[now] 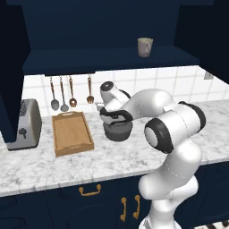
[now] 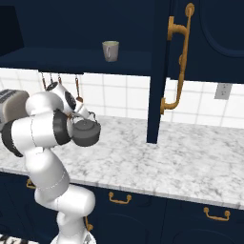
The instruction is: Pick the kettle from the counter and place it on the tray. Then pick the mug from the cabinet and place it on the tray. Then close the cabinet doors.
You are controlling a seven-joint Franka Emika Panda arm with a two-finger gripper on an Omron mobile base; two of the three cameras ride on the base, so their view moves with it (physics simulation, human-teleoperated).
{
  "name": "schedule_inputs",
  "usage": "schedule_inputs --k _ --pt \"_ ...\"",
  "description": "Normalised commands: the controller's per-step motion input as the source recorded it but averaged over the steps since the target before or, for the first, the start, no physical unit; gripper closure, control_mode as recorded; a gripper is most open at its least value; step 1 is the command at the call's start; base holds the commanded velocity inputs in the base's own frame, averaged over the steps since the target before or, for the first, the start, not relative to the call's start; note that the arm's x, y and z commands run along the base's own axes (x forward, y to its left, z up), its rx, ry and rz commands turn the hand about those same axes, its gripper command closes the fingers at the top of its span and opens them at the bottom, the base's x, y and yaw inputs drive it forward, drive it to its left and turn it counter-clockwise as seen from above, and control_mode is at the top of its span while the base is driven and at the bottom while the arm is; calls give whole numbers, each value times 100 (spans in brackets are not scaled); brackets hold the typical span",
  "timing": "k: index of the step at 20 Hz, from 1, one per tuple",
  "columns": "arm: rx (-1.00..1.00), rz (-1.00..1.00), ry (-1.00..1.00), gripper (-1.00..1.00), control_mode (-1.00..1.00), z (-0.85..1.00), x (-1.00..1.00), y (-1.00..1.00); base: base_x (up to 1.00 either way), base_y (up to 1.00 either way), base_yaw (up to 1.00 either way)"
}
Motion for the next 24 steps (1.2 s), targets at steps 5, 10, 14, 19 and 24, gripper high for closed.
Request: schedule_inputs --k 5,10,14,19,24 --pt "0 -10 1 -100 -100 -25 2 0 0 0 0" --pt "0 -9 0 100 -100 -26 1 -3 0 0 0" --pt "0 -3 0 100 -100 -21 -33 -3 0 0 0" --pt "0 0 1 100 -100 3 -24 7 0 0 0" --pt "0 0 3 100 -100 34 -33 6 0 0 0"
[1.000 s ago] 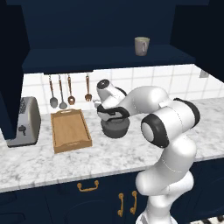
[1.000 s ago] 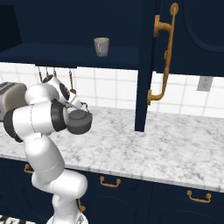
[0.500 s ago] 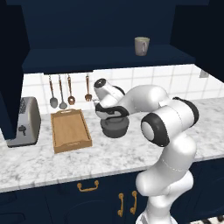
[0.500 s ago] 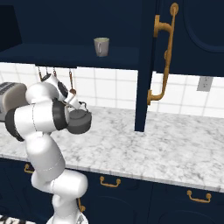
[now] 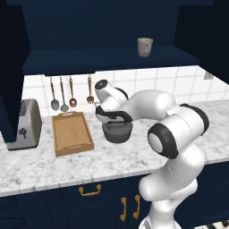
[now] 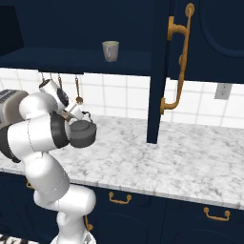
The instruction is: Pick the kettle from the counter and place it on the tray. Then pick the mug from the cabinet and place it on the tray. Then close the cabinet doors.
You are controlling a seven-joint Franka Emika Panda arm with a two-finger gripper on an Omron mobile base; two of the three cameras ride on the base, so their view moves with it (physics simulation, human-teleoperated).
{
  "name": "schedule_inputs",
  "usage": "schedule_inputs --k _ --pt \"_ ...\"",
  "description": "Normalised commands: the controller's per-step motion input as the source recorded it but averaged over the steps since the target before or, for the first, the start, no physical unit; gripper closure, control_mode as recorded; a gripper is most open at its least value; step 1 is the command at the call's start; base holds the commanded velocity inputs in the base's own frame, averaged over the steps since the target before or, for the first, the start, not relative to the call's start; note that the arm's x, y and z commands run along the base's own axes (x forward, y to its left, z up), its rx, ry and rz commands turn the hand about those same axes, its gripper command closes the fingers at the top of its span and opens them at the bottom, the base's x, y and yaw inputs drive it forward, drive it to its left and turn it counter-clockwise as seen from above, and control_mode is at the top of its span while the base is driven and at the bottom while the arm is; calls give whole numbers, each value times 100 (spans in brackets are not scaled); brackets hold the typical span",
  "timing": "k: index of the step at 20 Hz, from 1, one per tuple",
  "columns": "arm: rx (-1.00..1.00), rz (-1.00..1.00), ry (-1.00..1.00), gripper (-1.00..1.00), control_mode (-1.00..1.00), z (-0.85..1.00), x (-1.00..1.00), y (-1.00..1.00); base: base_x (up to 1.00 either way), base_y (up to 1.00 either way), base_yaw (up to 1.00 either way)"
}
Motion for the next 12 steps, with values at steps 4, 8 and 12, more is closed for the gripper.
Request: schedule_inputs --k 4,8,12 --pt "0 1 0 100 -100 33 -33 31 0 0 0" --pt "0 1 0 100 -100 22 -33 40 0 0 0" --pt "0 5 -10 100 -100 27 -25 40 0 0 0"
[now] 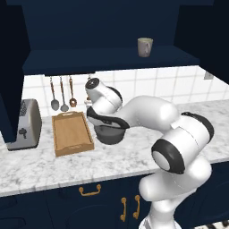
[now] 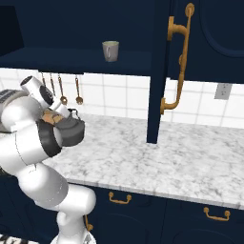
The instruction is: Pick the kettle from the counter and place it on the tray. Then pick the mug from the cabinet and place it on the tray. Then close the cabinet doors.
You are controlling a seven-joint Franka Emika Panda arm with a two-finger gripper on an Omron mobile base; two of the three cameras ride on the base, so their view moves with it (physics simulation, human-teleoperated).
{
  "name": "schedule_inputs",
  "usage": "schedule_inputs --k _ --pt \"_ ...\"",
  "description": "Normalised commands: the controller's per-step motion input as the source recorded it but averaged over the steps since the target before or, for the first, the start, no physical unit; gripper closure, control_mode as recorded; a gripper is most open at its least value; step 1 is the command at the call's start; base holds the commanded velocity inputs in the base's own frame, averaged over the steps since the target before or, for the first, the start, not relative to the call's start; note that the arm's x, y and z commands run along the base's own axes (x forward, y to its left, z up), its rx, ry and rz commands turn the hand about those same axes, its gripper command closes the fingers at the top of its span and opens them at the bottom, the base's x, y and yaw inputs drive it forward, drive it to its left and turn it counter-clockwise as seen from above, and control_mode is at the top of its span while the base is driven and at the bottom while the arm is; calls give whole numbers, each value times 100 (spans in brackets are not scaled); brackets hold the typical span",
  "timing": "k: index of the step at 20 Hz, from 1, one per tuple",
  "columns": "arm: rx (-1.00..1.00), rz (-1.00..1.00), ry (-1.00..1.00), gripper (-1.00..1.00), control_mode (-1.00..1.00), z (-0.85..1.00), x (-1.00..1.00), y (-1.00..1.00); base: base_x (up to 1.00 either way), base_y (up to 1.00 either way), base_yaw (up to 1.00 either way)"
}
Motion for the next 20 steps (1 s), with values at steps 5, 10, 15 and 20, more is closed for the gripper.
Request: schedule_inputs --k 5,10,15,20 --pt "0 0 -25 100 -100 20 -9 51 0 0 0" --pt "0 0 -8 100 -100 10 7 63 0 0 0" --pt "0 0 0 100 -100 11 28 74 0 0 0" --pt "0 -4 -10 100 -100 0 36 54 0 0 0"
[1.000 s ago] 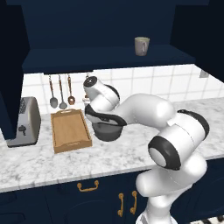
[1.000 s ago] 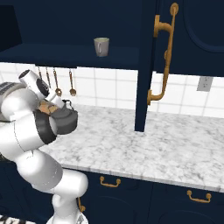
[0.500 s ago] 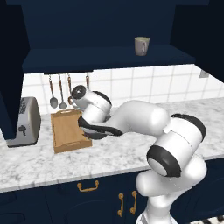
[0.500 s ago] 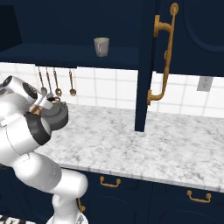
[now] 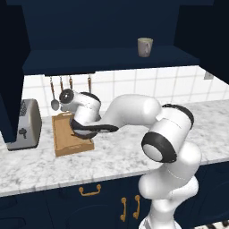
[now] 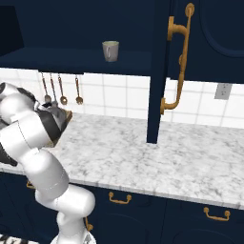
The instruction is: Pick the kettle from the counter and place it on the tray. Then pick the mug from the cabinet and place it on the tray. Then close the cabinet doors.
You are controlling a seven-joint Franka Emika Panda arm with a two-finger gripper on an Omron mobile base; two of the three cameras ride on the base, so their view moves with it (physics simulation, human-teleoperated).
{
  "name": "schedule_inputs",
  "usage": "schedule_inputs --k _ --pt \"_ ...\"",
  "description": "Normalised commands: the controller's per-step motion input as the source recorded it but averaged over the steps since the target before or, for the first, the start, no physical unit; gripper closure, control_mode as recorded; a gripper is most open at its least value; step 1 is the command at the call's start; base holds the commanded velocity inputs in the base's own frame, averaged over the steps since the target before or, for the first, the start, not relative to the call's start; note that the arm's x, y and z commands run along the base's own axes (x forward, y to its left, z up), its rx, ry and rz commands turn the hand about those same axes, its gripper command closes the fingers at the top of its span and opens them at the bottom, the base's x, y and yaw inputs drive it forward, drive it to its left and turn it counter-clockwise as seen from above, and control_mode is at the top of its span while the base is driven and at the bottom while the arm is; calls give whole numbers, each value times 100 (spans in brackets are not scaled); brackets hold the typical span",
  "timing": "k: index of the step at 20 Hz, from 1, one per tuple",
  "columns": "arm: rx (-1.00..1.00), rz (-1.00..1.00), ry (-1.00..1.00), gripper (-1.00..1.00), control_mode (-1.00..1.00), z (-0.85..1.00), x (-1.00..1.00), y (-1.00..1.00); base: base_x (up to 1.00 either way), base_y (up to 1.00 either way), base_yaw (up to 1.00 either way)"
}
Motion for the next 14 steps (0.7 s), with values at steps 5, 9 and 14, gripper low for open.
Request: schedule_inputs --k 5,9,14 --pt "0 -5 -9 100 -100 0 43 34 0 0 0" --pt "3 0 0 100 -100 0 34 25 0 0 0" --pt "6 0 0 100 -100 0 39 15 0 0 0"
